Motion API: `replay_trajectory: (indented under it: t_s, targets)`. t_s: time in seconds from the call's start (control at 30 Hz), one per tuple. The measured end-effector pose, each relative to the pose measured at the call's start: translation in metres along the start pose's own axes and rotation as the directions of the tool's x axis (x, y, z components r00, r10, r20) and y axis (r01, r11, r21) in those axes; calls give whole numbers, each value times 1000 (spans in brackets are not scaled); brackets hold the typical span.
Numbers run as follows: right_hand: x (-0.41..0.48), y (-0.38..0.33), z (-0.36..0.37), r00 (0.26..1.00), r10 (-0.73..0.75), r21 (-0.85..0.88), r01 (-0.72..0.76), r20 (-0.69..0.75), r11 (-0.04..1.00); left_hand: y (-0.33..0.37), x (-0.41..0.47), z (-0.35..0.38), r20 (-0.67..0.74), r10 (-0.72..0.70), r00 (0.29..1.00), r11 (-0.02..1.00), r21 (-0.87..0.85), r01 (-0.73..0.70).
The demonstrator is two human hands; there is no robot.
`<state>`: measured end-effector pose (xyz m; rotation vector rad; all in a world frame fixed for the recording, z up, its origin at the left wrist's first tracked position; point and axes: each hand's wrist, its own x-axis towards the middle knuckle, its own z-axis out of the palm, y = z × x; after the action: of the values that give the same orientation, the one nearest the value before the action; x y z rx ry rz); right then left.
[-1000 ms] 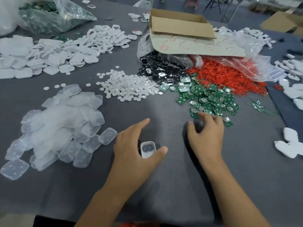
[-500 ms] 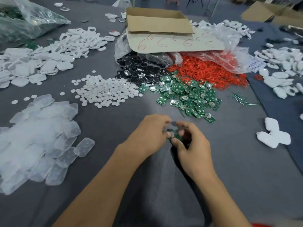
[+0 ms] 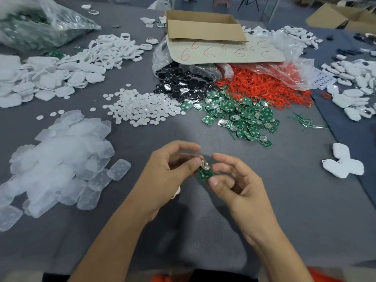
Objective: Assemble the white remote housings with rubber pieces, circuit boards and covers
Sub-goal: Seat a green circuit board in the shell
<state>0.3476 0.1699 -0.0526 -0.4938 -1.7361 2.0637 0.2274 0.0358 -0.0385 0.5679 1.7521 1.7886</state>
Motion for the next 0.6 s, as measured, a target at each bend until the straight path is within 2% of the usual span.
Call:
replay_trajectory:
  t_s: [0.13, 0.33, 0.43, 0.5, 0.57, 0.6]
  targets:
    - [0, 2, 15, 997, 29, -17, -28, 65, 999, 1, -15, -13, -63, 10, 998, 998, -59, -14]
    - [6, 6, 38, 992, 122, 133, -115, -40, 984, -10, -42, -20, -227, 30, 973, 996, -75, -48]
    - [2, 7, 45, 981, 190, 111, -192, 29, 975, -17, -53, -14, -358, 30, 933, 991, -112, -74]
    - [3, 8, 47, 981, 190, 65, -192, 45, 979, -21, -56, -11, -365, 31, 930, 992, -106, -75]
    - [9, 5, 43, 990, 141, -25, -140, 30, 990, -29, -59, -12, -380, 72, 922, 997, 31, -65]
    - [14, 2, 38, 995, 95, -136, -92, 12, 986, -34, -61, -14, -403, 114, 908, 981, 191, -39]
